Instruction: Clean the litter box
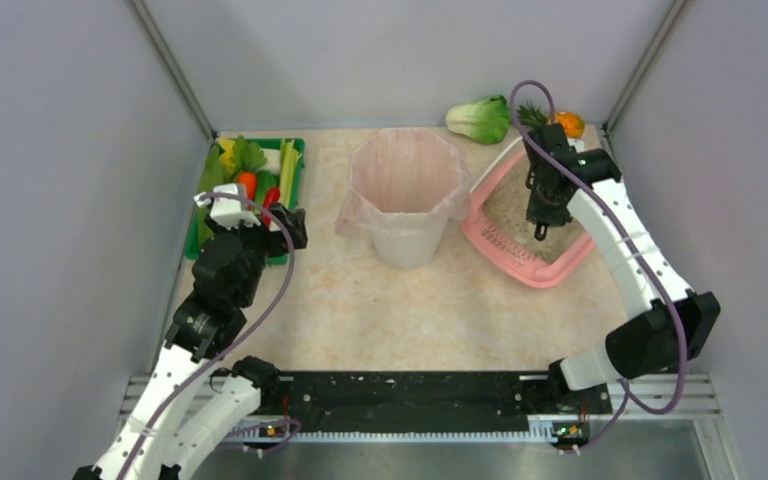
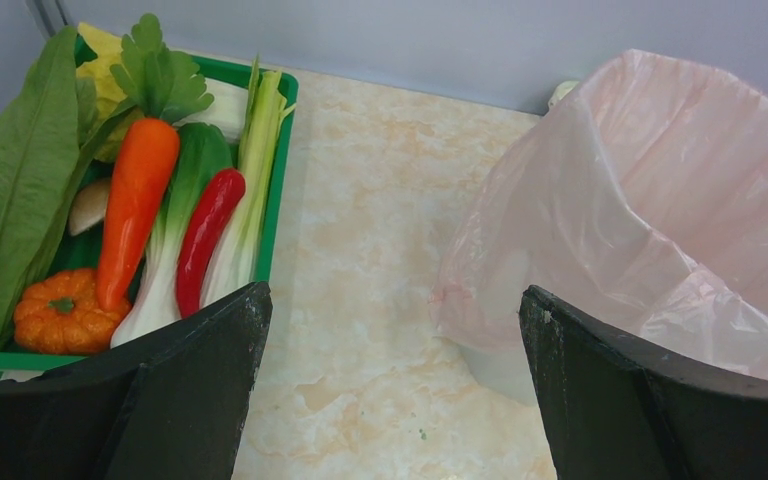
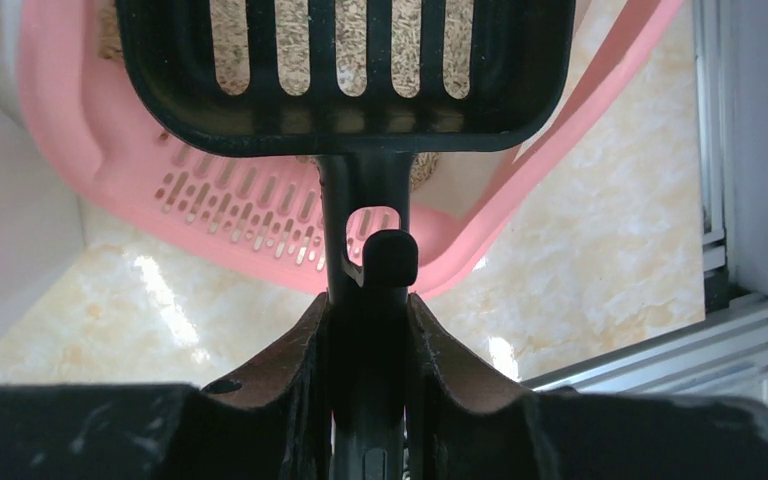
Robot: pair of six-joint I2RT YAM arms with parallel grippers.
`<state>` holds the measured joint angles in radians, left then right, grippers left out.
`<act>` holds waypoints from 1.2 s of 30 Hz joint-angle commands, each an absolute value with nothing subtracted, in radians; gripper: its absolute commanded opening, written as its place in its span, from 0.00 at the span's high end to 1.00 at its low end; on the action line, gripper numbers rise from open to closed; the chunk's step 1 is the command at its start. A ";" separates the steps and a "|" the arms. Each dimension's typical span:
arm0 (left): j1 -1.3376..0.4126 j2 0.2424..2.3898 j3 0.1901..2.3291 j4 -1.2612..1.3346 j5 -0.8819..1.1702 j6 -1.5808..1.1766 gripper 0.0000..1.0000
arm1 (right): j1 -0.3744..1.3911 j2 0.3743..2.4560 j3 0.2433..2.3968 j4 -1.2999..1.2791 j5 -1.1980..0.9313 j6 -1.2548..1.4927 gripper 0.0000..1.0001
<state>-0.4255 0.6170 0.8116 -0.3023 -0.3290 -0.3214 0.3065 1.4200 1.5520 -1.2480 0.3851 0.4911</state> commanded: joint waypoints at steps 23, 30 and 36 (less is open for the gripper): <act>-0.428 0.560 0.886 -0.354 -0.460 -0.293 0.01 | 0.166 1.692 1.290 -0.823 0.315 0.548 0.65; -0.428 0.574 0.901 -0.350 -0.460 -0.292 0.01 | 0.167 1.613 1.280 -0.854 0.294 0.555 0.49; -0.428 0.587 0.924 -0.350 -0.474 -0.272 0.01 | 0.166 1.412 1.277 -0.836 0.332 0.546 0.28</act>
<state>-0.4255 0.5751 0.8719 -0.3759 -0.4480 -0.2962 0.1741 1.6051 1.2694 -0.8642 0.2981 0.5480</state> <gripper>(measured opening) 0.990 0.663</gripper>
